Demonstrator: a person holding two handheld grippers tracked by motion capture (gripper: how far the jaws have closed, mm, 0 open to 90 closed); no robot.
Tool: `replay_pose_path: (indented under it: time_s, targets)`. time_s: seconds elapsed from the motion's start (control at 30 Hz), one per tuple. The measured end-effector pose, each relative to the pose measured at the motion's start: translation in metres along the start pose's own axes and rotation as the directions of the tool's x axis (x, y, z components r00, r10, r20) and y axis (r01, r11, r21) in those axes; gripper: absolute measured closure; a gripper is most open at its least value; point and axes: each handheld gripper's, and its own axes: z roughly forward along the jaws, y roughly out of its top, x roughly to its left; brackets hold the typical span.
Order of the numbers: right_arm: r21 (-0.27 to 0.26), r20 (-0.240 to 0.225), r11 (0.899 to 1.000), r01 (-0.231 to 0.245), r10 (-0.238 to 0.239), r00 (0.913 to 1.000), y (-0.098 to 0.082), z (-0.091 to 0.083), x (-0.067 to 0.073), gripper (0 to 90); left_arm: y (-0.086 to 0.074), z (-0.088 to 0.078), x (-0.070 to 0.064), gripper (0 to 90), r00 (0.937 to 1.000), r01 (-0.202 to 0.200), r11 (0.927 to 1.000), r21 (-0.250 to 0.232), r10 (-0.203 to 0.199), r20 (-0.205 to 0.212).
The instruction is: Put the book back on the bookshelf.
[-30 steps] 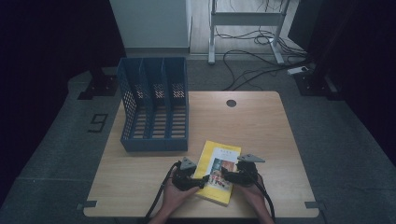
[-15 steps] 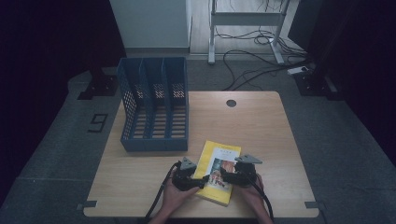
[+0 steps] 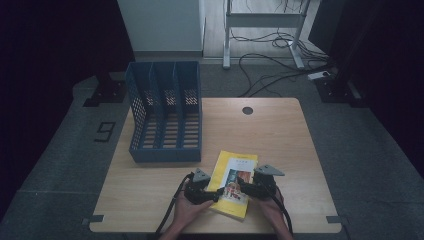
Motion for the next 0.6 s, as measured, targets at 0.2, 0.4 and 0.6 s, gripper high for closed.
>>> replay_pose_path:
  time_s: [0.2, 0.4, 0.6]
  targets:
    - [-0.023, -0.014, 1.000, -0.010, 0.010, 0.9999, 0.0006, -0.0021, 0.0020, 34.8, 0.0000, -0.0001, 0.0003, 28.4, 1.0000, -0.001, 1.0000, 0.000, 0.001, 0.002]
    - [-0.054, -0.046, 0.997, -0.046, 0.044, 0.9980, 0.0023, -0.0057, 0.0000, 39.9, 0.0000, -0.0002, 0.0008, 28.4, 1.0000, -0.002, 1.0000, 0.000, 0.002, 0.006]
    - [-0.046, -0.061, 0.997, -0.057, 0.054, 0.9967, 0.0020, -0.0051, -0.0008, 41.1, 0.0000, -0.0001, 0.0009, 28.4, 1.0000, -0.002, 1.0000, 0.001, 0.002, 0.006]
